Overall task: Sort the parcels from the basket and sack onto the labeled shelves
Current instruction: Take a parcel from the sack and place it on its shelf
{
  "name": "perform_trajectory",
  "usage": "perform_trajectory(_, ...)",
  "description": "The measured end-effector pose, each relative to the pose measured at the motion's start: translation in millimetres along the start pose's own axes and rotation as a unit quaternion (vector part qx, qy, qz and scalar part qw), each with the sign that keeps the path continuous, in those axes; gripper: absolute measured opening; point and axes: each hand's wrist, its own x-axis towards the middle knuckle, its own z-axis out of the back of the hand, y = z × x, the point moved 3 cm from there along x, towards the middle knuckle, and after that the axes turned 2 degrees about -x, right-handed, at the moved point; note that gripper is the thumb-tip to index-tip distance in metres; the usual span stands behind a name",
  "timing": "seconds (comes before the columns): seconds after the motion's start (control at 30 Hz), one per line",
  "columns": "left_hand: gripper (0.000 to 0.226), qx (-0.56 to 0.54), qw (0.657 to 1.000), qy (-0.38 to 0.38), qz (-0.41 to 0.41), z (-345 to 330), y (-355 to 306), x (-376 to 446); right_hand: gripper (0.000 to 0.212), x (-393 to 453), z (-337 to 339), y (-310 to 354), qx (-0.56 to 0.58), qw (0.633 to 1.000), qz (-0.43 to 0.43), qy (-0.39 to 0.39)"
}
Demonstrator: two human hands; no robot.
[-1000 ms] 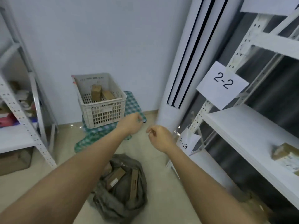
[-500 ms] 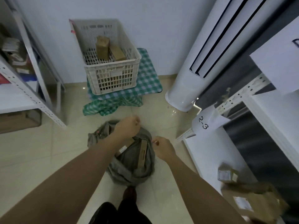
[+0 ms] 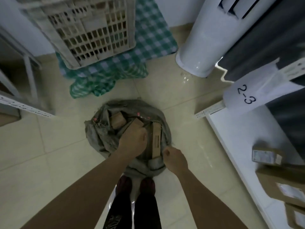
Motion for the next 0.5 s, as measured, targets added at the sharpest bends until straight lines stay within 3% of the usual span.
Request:
perform_trajectory(0.27, 0.028, 0.035, 0.995, 0.085, 0.041, -137.1, 90.0, 78.6, 0.029, 132.8, -99.6, -65.2, -0.013, 1.000, -0.021, -0.001)
perform_trajectory(0.37, 0.026, 0.045, 0.995, 0.084, 0.025, -181.0, 116.5, 105.0, 0.016, 184.9, -132.5, -86.8, -0.007, 1.000, -0.024, -0.009)
perform_trajectory(0.5, 0.027, 0.056, 0.995, 0.082, 0.018, -233.4, 151.7, 138.2, 0.041, 250.4, -177.3, -106.5, -0.003, 0.999, 0.001, -0.043)
